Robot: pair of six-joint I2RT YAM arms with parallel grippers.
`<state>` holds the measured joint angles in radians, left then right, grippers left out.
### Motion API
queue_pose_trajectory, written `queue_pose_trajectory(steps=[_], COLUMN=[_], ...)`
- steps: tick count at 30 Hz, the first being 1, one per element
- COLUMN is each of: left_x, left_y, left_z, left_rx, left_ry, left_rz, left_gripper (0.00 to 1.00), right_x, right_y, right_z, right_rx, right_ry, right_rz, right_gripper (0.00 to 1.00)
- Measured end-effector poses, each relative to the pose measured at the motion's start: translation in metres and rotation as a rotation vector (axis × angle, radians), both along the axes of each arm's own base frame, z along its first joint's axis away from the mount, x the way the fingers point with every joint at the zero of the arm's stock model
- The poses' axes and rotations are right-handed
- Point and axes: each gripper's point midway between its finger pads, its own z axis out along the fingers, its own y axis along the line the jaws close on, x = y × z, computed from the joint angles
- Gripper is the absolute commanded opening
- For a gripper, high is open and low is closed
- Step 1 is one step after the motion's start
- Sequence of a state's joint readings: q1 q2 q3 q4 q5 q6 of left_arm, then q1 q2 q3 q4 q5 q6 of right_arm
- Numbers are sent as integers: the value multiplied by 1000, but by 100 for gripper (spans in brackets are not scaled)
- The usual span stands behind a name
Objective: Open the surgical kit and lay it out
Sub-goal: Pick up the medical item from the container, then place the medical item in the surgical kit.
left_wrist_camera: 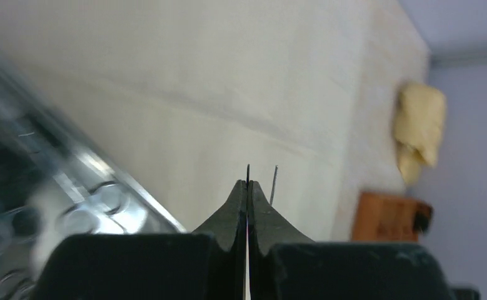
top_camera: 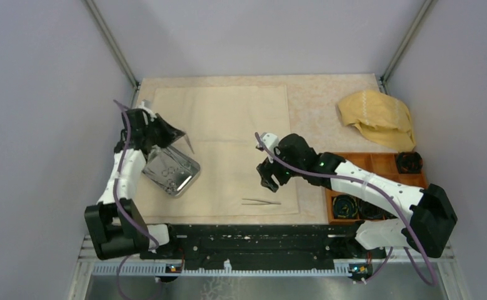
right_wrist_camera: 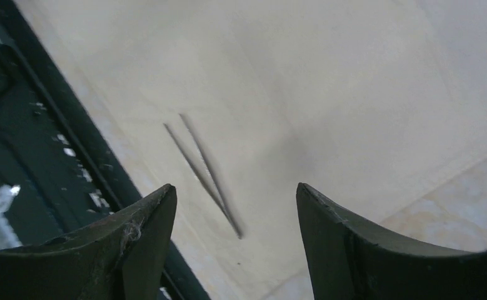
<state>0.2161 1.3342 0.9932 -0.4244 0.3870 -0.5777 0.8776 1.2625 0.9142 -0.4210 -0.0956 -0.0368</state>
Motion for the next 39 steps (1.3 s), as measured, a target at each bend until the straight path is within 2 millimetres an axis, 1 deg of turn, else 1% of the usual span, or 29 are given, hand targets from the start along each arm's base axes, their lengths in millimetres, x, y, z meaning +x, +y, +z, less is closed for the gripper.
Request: queue_pose_trajectory(steps=[1, 2, 3, 4, 6, 7, 8, 10, 12, 14, 17, 20, 22, 26, 29, 33, 39], left_x=[0, -2, -6, -15, -34, -43, -53, -67, -81, -93, -111, -121, -126, -132, -135, -137, -135], left_y=[-23, -53, -75, -103, -145, -161, -174, -185, -193, -200, -209, -215, -218, -223, -227, -231, -234], left_z=[13, 30, 41, 56, 85, 102, 126, 158, 187, 208, 230, 243, 248, 251, 251, 252, 254], left_rx=[-52, -114, -159, -211, -296, -331, -369, -413, -457, -494, -532, -552, -564, -585, -594, -597, -577], left_ry=[-82, -184, -246, -319, -432, -488, -565, -678, -772, -834, -894, -929, -938, -936, -932, -929, -938], left_rz=[-73, -171, -248, -344, -510, -582, -653, -729, -793, -840, -908, -941, -958, -980, -993, -1001, -997], left_gripper=[0, 0, 0, 0, 0, 0, 0, 0, 0, 0, 0, 0, 0, 0, 0, 0, 0], right_x=[-2, -3, -4, -4, 2, 6, 9, 11, 9, 7, 5, 3, 3, 9, 8, 5, 1], right_y=[6, 12, 20, 27, 41, 46, 51, 55, 56, 58, 62, 69, 73, 83, 86, 86, 87], right_z=[5, 11, 21, 33, 67, 84, 103, 138, 166, 193, 227, 251, 256, 254, 254, 262, 264], right_rx=[41, 85, 143, 200, 334, 396, 461, 577, 669, 766, 897, 1000, 1037, 1074, 1089, 1117, 1122], right_ry=[24, 47, 77, 104, 135, 140, 139, 124, 112, 111, 122, 149, 177, 249, 288, 289, 293], right_rz=[-3, -4, 1, 5, 10, 16, 25, 47, 66, 89, 121, 167, 183, 186, 192, 214, 230], right_gripper=[71, 71, 71, 71, 72, 74, 76, 77, 75, 73, 70, 61, 57, 48, 46, 40, 24])
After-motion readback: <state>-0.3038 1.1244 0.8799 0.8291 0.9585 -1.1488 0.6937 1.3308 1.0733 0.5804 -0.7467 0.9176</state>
